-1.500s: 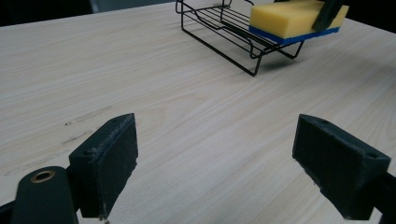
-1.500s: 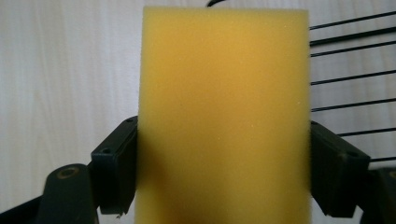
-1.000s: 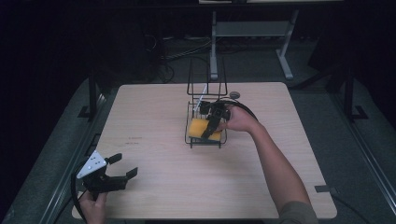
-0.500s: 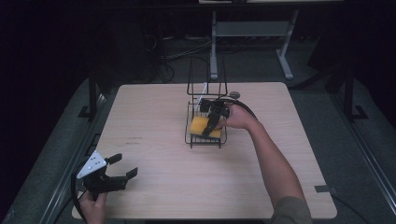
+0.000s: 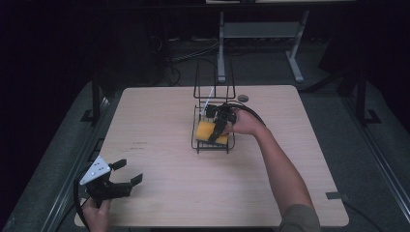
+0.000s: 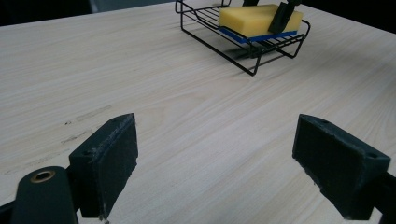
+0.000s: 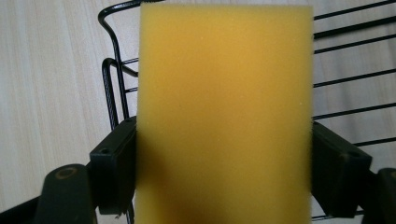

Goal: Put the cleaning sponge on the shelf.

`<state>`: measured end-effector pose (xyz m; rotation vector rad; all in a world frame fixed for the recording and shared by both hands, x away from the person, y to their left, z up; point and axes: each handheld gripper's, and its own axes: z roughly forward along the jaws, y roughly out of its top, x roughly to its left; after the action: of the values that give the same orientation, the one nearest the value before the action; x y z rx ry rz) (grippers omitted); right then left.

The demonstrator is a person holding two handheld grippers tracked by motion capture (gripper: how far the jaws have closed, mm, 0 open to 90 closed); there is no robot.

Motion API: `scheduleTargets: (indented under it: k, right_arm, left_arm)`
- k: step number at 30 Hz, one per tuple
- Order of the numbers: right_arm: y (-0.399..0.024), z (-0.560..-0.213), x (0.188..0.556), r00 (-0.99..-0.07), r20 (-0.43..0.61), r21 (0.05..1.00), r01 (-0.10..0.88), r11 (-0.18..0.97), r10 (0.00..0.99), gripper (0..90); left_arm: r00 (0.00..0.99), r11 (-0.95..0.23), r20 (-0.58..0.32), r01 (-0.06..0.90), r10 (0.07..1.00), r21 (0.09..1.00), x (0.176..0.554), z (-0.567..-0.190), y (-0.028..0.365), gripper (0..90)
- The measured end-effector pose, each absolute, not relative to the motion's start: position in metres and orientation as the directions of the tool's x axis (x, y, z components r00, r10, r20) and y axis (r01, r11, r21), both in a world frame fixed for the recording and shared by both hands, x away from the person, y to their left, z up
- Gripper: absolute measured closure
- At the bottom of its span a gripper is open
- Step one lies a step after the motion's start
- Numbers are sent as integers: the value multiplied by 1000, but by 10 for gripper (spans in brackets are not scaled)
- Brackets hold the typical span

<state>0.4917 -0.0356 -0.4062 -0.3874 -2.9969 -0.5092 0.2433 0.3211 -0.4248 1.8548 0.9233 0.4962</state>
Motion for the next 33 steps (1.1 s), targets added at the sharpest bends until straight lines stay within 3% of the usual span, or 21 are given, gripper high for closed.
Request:
scheduleTargets:
  k: [6,33]
  right_arm:
    - [-35,-407,490,-964,113,315,263,912,239,160]
    - [-51,-389,479,-955,104,392,295,871,277,141]
  left_arm:
    - [629,-244,-56,380,775,892,243,-425,321,134]
    - [632,-239,-65,383,772,892,244,-425,319,134]
